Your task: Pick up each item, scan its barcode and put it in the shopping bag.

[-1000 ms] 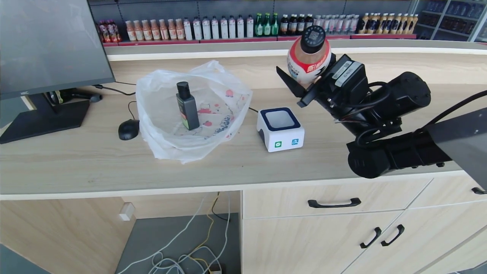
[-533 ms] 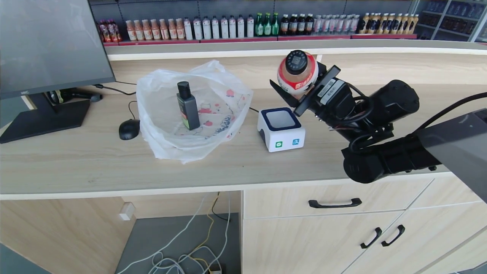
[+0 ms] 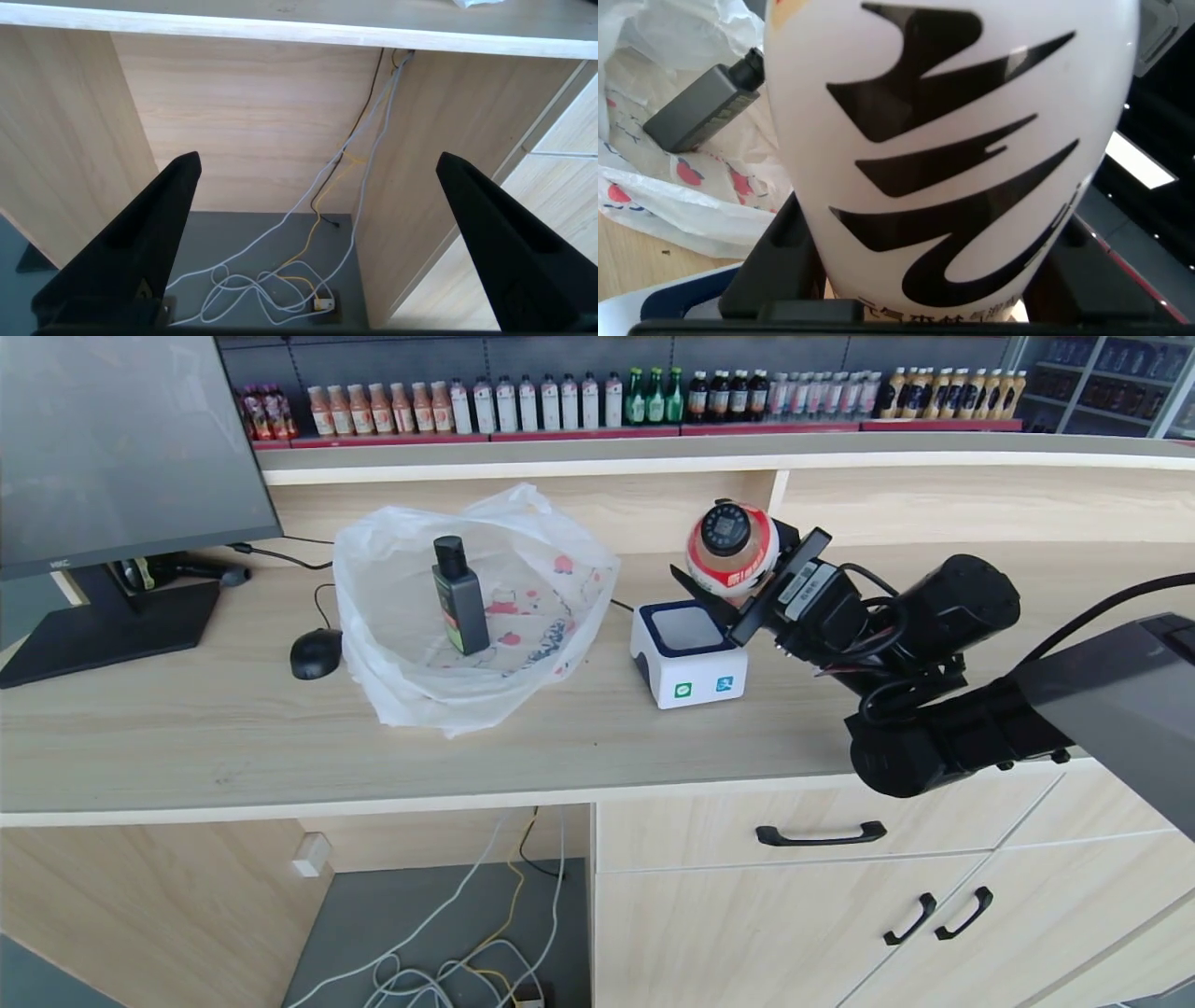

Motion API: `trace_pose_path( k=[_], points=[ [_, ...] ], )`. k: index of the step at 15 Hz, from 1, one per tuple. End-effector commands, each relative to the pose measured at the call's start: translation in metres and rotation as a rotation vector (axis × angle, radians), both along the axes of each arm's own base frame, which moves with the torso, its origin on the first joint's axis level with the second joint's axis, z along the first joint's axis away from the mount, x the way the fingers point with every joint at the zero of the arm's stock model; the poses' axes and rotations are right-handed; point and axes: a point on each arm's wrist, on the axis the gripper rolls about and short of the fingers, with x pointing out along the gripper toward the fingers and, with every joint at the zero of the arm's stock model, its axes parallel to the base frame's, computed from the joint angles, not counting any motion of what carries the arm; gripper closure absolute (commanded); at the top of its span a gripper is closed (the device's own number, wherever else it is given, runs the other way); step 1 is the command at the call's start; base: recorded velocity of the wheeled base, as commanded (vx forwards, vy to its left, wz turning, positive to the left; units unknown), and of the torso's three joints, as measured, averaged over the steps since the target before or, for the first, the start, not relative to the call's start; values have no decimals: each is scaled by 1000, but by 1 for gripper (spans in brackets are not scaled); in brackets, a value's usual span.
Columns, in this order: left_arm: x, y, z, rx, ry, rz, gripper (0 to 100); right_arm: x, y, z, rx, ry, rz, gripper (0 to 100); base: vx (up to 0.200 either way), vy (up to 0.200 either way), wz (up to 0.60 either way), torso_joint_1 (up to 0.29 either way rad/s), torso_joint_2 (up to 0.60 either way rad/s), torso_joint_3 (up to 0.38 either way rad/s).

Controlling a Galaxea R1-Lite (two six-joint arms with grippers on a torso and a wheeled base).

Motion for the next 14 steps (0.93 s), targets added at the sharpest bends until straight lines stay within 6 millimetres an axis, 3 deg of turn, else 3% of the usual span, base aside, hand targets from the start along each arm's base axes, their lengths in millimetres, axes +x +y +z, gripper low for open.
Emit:
trace_pose_path(
  k=[1, 14],
  points=[
    [0, 0, 0, -1, 0, 0, 0, 1, 0, -1, -8, -5, 2, 100, 0, 0, 0, 0, 0, 0],
    [0, 0, 0, -1, 0, 0, 0, 3, 5, -10, -29, 4, 24, 100, 0, 0, 0, 0, 0, 0]
  ],
)
